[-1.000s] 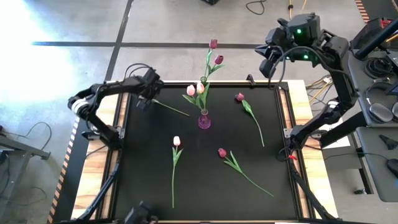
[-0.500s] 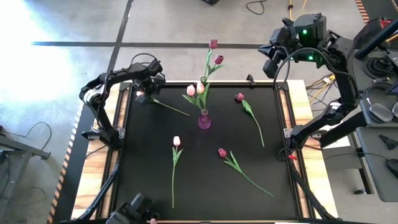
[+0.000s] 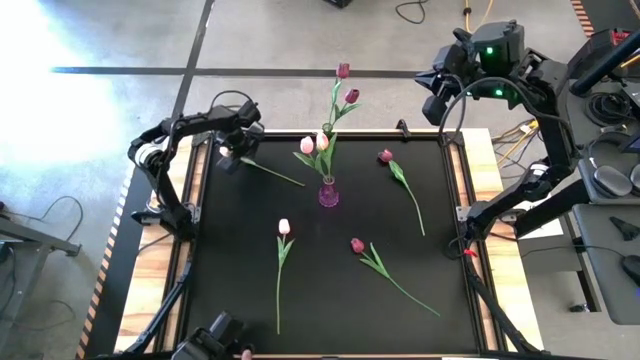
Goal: Sort flowers into vase by color
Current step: Put the top pink tulip into the purple vase
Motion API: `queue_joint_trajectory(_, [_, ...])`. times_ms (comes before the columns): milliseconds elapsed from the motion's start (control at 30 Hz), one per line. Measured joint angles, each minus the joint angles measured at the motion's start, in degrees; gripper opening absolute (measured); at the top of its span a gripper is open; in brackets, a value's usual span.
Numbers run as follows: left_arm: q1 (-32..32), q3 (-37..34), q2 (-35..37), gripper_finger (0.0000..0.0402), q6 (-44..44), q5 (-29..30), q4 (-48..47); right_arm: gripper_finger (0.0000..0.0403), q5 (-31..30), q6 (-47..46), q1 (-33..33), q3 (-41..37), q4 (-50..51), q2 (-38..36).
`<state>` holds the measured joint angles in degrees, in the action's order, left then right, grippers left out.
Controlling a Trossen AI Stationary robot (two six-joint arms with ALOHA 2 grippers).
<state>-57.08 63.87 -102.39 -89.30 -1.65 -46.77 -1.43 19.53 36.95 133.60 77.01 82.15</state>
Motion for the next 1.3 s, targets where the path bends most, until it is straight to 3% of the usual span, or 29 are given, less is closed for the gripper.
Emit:
queue_joint_trajectory(167, [-0.19, -2.91, 0.0, 0.0185, -0.71, 0.84, 7.16, 0.0022, 0.0, -0.49, 0.0, 0.0, 0.0, 0.0])
queue_joint_trajectory(333, [-0.35, -3.79, 0.22, 0.0172, -0.76, 1.07, 7.94, 0.0022, 0.0, -1.53, 0.0, 0.0, 0.02, 0.0])
queue_joint_trajectory(633, [-0.72, -4.38, 0.27, 0.0061, 3.25, 1.86, 7.6, 0.0022, 0.0, -1.95, 0.0, 0.0, 0.04, 0.0])
queue_joint_trajectory(767, [-0.54, -4.16, 0.59, 0.0009, 8.93, 2.92, 8.44, 0.0022, 0.0, -1.91, 0.0, 0.0, 0.05, -0.13])
queue_joint_trajectory(1100, [3.95, 1.97, 11.04, 0.0002, 22.65, 11.79, 9.61, 0.0022, 0.02, -1.14, 0.0, 0.0, -0.92, -0.51])
queue_joint_trajectory(1300, [9.17, 8.64, 20.44, 0.0001, 36.92, 17.87, 15.04, 0.0022, -0.07, -2.07, 0.0, 0.0, -1.51, -1.02])
